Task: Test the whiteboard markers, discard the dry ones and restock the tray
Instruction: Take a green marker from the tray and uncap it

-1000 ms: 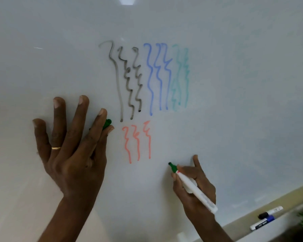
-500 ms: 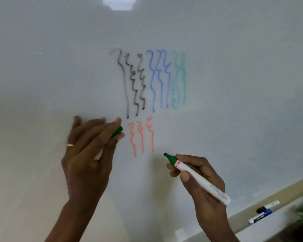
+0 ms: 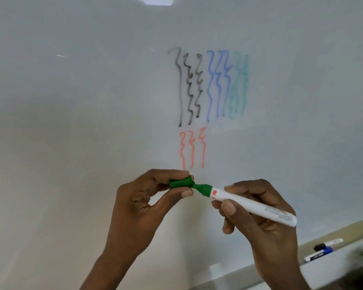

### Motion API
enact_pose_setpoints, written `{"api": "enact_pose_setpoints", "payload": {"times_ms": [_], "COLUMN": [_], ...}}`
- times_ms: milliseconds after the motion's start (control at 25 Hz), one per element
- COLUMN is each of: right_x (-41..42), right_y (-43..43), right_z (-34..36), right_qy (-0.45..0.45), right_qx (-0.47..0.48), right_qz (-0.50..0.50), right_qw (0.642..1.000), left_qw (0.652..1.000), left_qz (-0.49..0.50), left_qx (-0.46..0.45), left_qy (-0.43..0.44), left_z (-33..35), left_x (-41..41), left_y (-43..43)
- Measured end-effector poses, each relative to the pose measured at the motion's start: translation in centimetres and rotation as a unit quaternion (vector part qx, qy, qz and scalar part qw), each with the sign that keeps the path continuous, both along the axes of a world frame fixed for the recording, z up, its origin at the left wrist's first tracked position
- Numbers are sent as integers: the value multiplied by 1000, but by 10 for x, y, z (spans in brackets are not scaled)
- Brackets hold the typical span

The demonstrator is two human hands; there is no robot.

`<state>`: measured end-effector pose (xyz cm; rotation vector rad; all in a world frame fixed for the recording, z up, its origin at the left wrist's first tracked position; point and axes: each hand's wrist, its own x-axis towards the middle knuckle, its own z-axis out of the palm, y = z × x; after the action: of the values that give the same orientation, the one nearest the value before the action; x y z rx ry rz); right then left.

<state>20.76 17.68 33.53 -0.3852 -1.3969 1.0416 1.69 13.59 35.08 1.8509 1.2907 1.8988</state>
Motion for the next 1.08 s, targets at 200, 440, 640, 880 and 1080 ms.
{"api": "enact_pose_setpoints", "payload": {"times_ms": [200,440,640,880,1080], "right_x": [3,32,46,47,56], "right_y": [-11,-14,-31,-60,-78], "right_z": [0,10,7,2,-1], "right_qy": [-31,-138,-280,-343,-343], "right_qx": [-42,-96,-1,155,54], "right_qz": [20,170,-2,-143,-102], "right_qw": [998,971,960,915,932], "left_qw": [999,986,982,984,980], "left_qz": [-38,-106,-125,-143,-177], "left_qx": [-28,-126,-140,-102,-72], "left_qy": [21,-15,-11,-11,53], "left_z": [-3,-5,-15,-20,-23], "left_x": [-3,-10,-9,2,6], "left_y": [-12,-26,-28,-40,-49]}}
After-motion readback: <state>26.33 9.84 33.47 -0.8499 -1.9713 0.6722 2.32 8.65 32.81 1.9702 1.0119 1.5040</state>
